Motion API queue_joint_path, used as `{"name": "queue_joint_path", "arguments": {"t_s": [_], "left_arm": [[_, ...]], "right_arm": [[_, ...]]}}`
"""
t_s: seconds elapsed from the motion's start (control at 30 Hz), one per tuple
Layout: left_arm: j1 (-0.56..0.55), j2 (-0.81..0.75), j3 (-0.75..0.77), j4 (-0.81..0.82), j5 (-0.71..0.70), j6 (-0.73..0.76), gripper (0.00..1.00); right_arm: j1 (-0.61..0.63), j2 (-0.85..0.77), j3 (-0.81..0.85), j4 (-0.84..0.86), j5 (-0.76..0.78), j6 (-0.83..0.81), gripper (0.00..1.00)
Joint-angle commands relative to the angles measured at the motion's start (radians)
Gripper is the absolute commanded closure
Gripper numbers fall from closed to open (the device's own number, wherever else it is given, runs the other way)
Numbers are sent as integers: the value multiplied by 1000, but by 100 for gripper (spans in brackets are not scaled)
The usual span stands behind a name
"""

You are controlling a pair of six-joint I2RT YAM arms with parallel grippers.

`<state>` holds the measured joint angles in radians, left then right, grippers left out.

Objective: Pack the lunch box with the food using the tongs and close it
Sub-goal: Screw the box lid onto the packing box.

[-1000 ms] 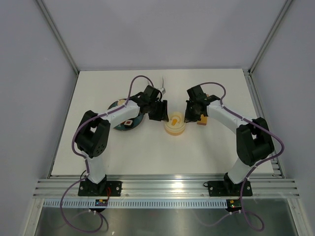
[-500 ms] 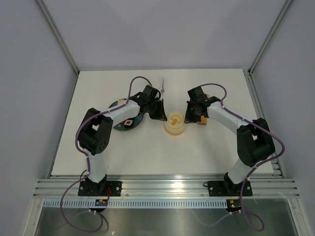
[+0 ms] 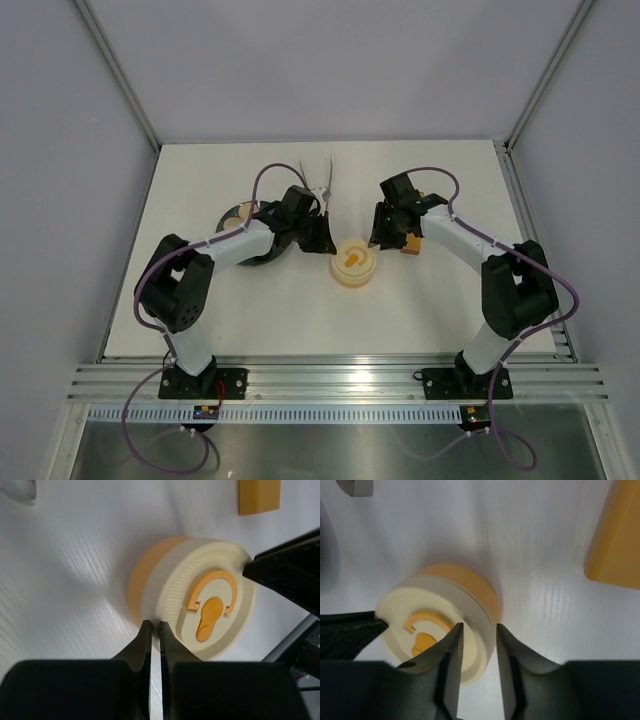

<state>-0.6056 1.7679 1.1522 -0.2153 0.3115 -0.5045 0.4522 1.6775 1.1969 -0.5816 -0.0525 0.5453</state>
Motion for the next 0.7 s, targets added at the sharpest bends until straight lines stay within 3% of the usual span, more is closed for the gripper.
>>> {"name": "queue_joint_path", "arguments": {"t_s": [0.0, 0.03, 0.07, 0.17, 0.23, 0.47, 0.67], "left_arm": [[-28, -64, -26, 53, 61, -3, 100], [-28, -65, -34, 65, 67, -9, 100], [-29, -67, -39, 70, 70, -20, 100], [-29, -76, -54, 73, 67, -42, 100], [-29, -82, -69, 83, 60, -66, 100], [-28, -105, -75, 71, 9, -91, 100], [-26, -90, -71, 83, 11, -100, 100]], "right_arm": [[6, -15, 79, -13, 48, -13, 55], [11, -21, 84, -21, 78, -12, 42], [16, -24, 95, -30, 88, -7, 38], [55, -30, 130, -86, 150, 16, 29], [88, -24, 147, -129, 195, 42, 29], [195, -73, 107, -165, 215, 82, 34], [279, -154, 53, -170, 187, 93, 57]]}}
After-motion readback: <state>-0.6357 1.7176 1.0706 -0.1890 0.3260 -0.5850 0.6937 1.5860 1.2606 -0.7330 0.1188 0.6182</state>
